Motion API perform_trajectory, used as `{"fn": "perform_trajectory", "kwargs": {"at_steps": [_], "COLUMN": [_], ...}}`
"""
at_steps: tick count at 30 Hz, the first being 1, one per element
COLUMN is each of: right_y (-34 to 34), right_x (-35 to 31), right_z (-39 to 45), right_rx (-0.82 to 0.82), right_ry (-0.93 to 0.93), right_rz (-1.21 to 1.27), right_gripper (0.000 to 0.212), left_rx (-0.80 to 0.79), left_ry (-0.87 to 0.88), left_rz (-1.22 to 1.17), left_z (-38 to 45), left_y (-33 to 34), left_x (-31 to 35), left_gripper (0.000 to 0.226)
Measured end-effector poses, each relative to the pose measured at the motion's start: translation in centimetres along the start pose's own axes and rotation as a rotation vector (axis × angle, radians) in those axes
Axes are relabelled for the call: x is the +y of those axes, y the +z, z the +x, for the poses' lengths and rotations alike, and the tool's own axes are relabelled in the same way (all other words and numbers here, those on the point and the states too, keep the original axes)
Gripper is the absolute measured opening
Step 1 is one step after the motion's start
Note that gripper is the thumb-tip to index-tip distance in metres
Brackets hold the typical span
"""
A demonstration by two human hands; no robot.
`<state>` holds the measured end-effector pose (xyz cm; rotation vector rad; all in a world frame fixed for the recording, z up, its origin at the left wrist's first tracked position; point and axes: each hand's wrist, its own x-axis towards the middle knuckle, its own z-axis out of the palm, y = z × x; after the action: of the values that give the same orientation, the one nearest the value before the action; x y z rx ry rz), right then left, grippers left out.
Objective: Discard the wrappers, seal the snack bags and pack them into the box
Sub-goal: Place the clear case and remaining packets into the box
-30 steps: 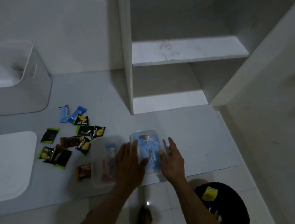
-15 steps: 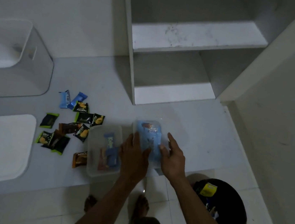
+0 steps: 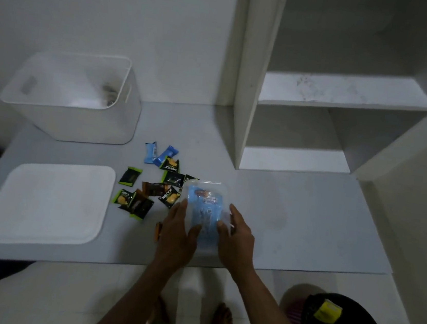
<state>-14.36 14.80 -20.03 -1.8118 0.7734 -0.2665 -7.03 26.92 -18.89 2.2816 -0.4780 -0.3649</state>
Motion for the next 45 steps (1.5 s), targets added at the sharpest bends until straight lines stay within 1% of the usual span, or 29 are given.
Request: {"fn": "perform_trajectory", "kwargs": {"at_steps": [3, 6, 11, 14, 15, 16, 18, 19, 20, 23, 27, 30, 31, 35, 40, 42, 45], "right_y": [0.7, 1.2, 1.8, 2.0, 2.0, 2.0, 2.1, 2.1, 2.2, 2.1, 2.5, 3.7, 4.4, 8.5, 16.0, 19.2, 23.2], "right_x": [0.0, 0.7, 1.7, 1.8, 1.8, 1.8, 2.0, 2.2, 2.3, 2.2, -0.3, -3.2, -4.2, -8.9, -15.4, -17.4, -20.4], "right_z": [-0.3, -0.4, -0.3, -0.1, 0.0, -0.1, -0.1, 0.0, 0.1, 0.1, -0.4, -0.5, -0.6, -1.3, -3.9, -4.6, -5.4], "right_rx": [-0.020, -0.005, -0.001, -0.075, -0.100, -0.114, -0.132, -0.137, -0.138, -0.125, -0.125, -0.125, -0.128, -0.111, -0.115, -0.109, -0.089], "right_ry": [0.049, 0.057, 0.076, 0.095, 0.107, 0.099, 0.078, 0.070, 0.061, 0.030, 0.012, -0.001, -0.010, -0.062, -0.164, -0.200, -0.198], "right_rz": [-0.024, -0.050, -0.034, -0.030, -0.012, 0.014, 0.064, 0.078, 0.085, 0.062, 0.060, 0.077, 0.083, 0.075, 0.117, 0.126, 0.121], "right_gripper": [0.045, 0.056, 0.054, 0.055, 0.059, 0.070, 0.100, 0.107, 0.108, 0.100, 0.085, 0.060, 0.055, 0.051, 0.048, 0.047, 0.050], "left_rx": [-0.014, -0.026, -0.023, -0.059, -0.068, -0.077, -0.083, -0.084, -0.085, -0.068, -0.016, 0.017, 0.025, 0.100, 0.190, 0.198, 0.202], "left_ry": [-0.037, -0.070, -0.044, -0.073, -0.081, -0.088, -0.099, -0.105, -0.115, -0.119, -0.087, -0.045, -0.046, -0.056, -0.060, -0.044, -0.031], "left_rz": [0.000, -0.042, -0.148, -0.180, -0.196, -0.209, -0.228, -0.230, -0.228, -0.210, -0.207, -0.230, -0.232, -0.236, -0.292, -0.306, -0.326], "left_z": [0.1, -0.1, -0.1, 0.0, 0.0, 0.1, 0.0, 0.0, 0.0, -0.4, -0.6, -0.3, -0.1, 0.5, 0.7, 0.8, 1.2], "left_y": [0.4, 0.8, 1.1, 1.2, 1.3, 1.3, 1.2, 1.2, 1.2, 0.9, -1.1, -3.9, -5.0, -10.3, -19.6, -23.3, -28.4], "left_x": [-1.5, -2.3, -2.3, -2.5, -2.6, -2.6, -2.5, -2.3, -2.0, -1.6, -1.3, -1.2, -1.3, -3.8, -7.7, -9.4, -11.5], "left_gripper": [0.070, 0.075, 0.077, 0.080, 0.080, 0.079, 0.079, 0.079, 0.079, 0.080, 0.076, 0.072, 0.072, 0.074, 0.065, 0.062, 0.059]}}
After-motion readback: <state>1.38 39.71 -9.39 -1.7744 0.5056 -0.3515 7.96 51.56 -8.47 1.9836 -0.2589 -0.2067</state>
